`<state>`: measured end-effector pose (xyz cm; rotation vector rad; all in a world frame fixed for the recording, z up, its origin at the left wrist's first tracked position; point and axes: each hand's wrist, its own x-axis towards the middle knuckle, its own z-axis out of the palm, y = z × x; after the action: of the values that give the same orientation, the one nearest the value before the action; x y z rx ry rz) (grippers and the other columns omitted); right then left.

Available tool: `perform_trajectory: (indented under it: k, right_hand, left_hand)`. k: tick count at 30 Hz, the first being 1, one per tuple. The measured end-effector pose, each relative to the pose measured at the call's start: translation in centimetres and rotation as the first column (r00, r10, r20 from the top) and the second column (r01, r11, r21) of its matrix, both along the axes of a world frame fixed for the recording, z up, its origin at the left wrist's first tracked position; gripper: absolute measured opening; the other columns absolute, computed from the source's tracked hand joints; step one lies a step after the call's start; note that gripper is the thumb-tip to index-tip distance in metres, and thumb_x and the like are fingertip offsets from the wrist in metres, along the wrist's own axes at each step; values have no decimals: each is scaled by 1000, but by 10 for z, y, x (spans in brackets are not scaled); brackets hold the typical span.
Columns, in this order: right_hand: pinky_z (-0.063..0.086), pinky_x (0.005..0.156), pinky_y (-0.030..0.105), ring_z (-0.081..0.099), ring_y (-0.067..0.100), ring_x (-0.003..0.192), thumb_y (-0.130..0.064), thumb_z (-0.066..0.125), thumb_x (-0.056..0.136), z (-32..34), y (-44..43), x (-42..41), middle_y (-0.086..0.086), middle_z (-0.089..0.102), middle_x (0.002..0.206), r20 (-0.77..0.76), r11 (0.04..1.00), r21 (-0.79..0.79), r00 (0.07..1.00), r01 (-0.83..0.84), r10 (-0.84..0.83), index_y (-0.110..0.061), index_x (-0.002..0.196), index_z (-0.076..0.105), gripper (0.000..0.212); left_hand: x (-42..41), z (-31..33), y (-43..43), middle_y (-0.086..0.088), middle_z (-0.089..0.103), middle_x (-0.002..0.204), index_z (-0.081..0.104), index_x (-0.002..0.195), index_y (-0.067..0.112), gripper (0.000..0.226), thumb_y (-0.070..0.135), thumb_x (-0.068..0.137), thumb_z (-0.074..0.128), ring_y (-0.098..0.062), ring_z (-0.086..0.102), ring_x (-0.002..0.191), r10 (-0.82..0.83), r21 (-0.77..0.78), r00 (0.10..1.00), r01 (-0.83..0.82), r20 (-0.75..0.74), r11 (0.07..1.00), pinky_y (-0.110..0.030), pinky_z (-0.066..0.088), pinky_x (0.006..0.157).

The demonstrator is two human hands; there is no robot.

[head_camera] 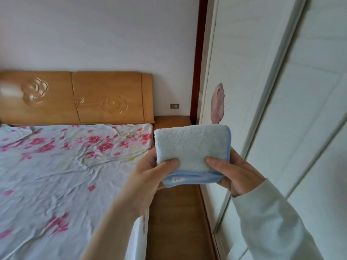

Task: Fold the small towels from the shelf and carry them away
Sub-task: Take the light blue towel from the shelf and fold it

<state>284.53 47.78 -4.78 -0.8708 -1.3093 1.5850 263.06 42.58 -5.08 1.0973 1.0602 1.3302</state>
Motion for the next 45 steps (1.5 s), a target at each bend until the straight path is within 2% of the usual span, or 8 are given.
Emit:
perform_trajectory:
  k: [11,17,22,25,32,35,41,45]
  right_hand:
    - [61,71,26,76,14,97,-17,71,70,2,253,-112,2,72,114,0,1000,-14,1000,8,-8,-29,125,59,57]
    - [62,76,29,75,17,102,-20,83,78,-1,377,-158,5,70,120,-33,999,-51,999,-3,2,-32,127,59,56]
    - [62,83,34,67,25,117,-23,82,73,-8,482,-188,7,64,131,-9,998,-51,999,-43,42,-33,139,51,74]
    - [62,81,34,66,25,116,-25,81,71,-11,548,-203,7,63,129,-14,997,-55,999,-53,53,-35,133,52,69]
    - [62,70,30,77,18,93,-16,75,66,-5,712,-223,3,76,111,-54,990,-114,996,-77,71,-27,122,60,59]
    - [63,65,28,78,15,87,-13,72,68,-6,768,-228,-6,80,92,-73,990,-122,995,-75,67,-30,116,60,52]
    - [63,69,29,73,21,101,-18,72,66,-13,874,-249,3,69,119,-54,991,-129,998,-46,39,-34,117,59,55]
    - [63,75,32,70,21,108,-25,74,65,-26,949,-269,1,68,120,-17,993,-115,1000,11,-13,-37,115,59,53]
  left_hand:
    - [-108,6,246,-4,68,107,69,116,28,41,25,76,73,-24,74,100,25,-58,996,-20,90,998,-39,64,68]
    - [-153,12,365,-8,66,112,68,120,25,47,28,73,73,-20,75,96,36,-65,997,-31,72,997,-37,63,69]
    - [-180,6,467,-7,69,107,68,121,19,51,28,71,74,-20,71,97,66,-92,995,-59,70,994,-33,61,75]
    - [-193,1,529,-8,69,107,68,120,19,49,29,72,74,-21,69,97,94,-107,994,-88,59,990,-30,59,75]
    - [-206,3,685,6,72,78,67,116,12,22,9,95,62,-5,70,68,128,-112,989,-119,74,987,-19,54,56]
    - [-213,3,742,4,75,89,68,118,15,25,12,94,64,-9,73,79,136,-111,988,-128,70,986,-24,58,66]
    - [-234,-5,855,2,76,96,70,117,17,23,17,94,67,-14,74,90,149,-128,987,-141,58,982,-34,61,83]
    - [-254,-17,933,1,75,94,68,116,15,22,16,95,65,-14,73,87,140,-126,989,-132,52,983,-31,61,75]
